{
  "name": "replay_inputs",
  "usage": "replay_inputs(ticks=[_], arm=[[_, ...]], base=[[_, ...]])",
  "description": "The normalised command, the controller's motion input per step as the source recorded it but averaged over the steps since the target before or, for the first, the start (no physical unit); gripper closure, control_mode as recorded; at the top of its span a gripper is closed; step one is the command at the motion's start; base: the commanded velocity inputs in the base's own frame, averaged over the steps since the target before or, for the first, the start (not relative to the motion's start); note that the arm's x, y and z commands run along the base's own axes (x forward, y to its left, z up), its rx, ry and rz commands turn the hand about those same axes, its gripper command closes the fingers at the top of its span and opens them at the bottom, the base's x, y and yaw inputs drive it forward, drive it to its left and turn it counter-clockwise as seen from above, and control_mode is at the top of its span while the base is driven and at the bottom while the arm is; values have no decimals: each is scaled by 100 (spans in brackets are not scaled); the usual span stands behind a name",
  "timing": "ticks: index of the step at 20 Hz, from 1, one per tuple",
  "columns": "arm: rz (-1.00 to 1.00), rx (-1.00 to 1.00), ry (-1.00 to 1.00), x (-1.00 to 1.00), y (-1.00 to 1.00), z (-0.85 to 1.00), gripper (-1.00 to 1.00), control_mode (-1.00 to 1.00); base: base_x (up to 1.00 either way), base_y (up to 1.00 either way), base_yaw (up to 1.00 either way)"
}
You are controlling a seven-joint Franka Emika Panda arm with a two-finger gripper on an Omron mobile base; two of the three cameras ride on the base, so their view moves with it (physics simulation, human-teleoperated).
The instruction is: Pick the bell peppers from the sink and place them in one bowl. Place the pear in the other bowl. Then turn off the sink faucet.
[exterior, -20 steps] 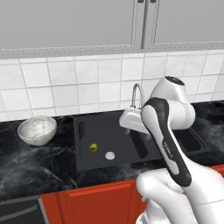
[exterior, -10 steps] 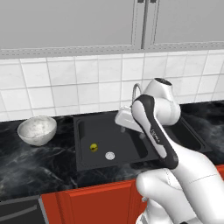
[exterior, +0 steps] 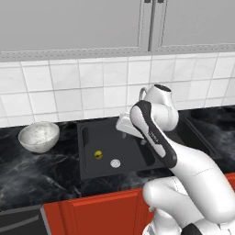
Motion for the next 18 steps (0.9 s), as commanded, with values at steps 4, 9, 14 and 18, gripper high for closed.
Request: replay_inputs(ticks=[4, 9, 14, 18], arm=[[0, 2, 0, 35, 0, -35, -100, -100], [-1, 2, -2, 34, 0, -22, -100, -100], [-1, 0, -3, 19, 5, -20, -100, -100], [0, 0, 0, 17, 24, -26, -100, -100]], base=[[0, 0, 0], [0, 0, 0], [0, 0, 0], [0, 0, 0]])
